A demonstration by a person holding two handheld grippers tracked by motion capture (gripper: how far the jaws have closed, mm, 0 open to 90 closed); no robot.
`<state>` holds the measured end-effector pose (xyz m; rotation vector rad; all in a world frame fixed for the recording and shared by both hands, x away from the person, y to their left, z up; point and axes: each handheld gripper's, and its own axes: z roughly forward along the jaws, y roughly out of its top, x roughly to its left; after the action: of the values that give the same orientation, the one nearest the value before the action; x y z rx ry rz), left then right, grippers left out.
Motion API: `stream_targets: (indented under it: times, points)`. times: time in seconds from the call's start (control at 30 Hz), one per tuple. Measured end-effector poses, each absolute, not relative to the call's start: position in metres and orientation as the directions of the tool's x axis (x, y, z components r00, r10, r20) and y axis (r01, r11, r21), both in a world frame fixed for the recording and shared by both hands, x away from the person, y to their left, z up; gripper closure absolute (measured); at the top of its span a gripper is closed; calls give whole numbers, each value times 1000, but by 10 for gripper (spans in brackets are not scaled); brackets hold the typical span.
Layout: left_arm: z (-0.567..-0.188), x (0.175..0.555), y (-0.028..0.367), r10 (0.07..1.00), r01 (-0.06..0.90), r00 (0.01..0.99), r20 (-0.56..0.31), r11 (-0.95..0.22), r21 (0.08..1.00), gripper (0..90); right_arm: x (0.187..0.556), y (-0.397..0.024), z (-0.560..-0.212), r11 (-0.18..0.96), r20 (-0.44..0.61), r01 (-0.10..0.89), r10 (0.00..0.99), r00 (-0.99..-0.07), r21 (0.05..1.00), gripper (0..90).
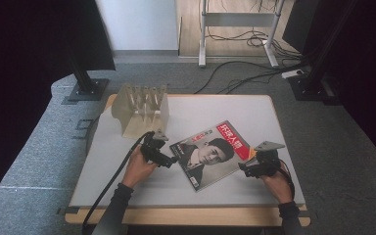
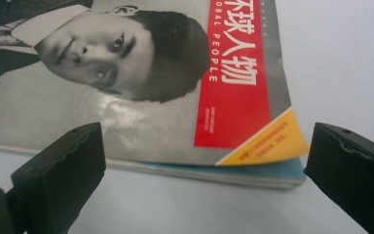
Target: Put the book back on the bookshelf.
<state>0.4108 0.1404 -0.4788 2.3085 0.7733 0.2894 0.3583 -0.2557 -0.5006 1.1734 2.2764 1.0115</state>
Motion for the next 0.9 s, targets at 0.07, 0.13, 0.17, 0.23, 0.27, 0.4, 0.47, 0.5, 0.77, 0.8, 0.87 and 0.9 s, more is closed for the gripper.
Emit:
stream_targets:
  times: [0.07, 0.13, 0.17, 0.23, 0.27, 0.4, 0.47, 0.5, 0.77, 0.8, 0.87, 0.9]
  points:
    - [-477, 416, 136, 595, 444, 804, 1, -601, 665, 0, 363, -253, -499, 393, -14, 542, 818, -575, 743, 2]
    - [-477, 421, 131, 593, 446, 805, -10, -595, 668, 0, 367, -252, -498, 399, -24, 537, 818, -574, 743, 1]
    - [-477, 424, 127, 589, 442, 808, -4, -601, 666, 0, 371, -251, -498, 405, -28, 538, 817, -576, 739, 1]
    - [-477, 429, 122, 585, 437, 811, 3, -609, 661, 0, 373, -250, -499, 404, -28, 540, 818, -574, 738, 0]
    - [-477, 431, 119, 584, 436, 812, 9, -617, 655, 0, 377, -249, -499, 410, -28, 542, 815, -579, 733, 0]
    - [-481, 441, 109, 579, 433, 815, 16, -627, 648, 0, 384, -246, -502, 420, -20, 551, 808, -589, 721, 0]
    - [-485, 446, 104, 574, 428, 819, 12, -624, 654, 0, 390, -243, -504, 424, -21, 555, 807, -590, 716, 0]
    - [-487, 448, 103, 573, 429, 819, 9, -624, 654, 0, 392, -243, -505, 423, -19, 557, 808, -589, 715, 0]
    - [-507, 460, 98, 581, 445, 814, 13, -638, 629, 0, 408, -241, -517, 423, -15, 569, 811, -585, 706, 0]
    - [-509, 460, 97, 579, 445, 815, 13, -640, 626, 0, 410, -241, -519, 422, -14, 570, 812, -584, 704, 0]
    - [-513, 462, 96, 580, 453, 815, -3, -633, 627, 0, 412, -242, -523, 418, -9, 579, 816, -578, 700, 0]
    - [-515, 463, 97, 571, 450, 821, -5, -642, 620, 0, 413, -243, -525, 416, -6, 582, 817, -577, 698, 0]
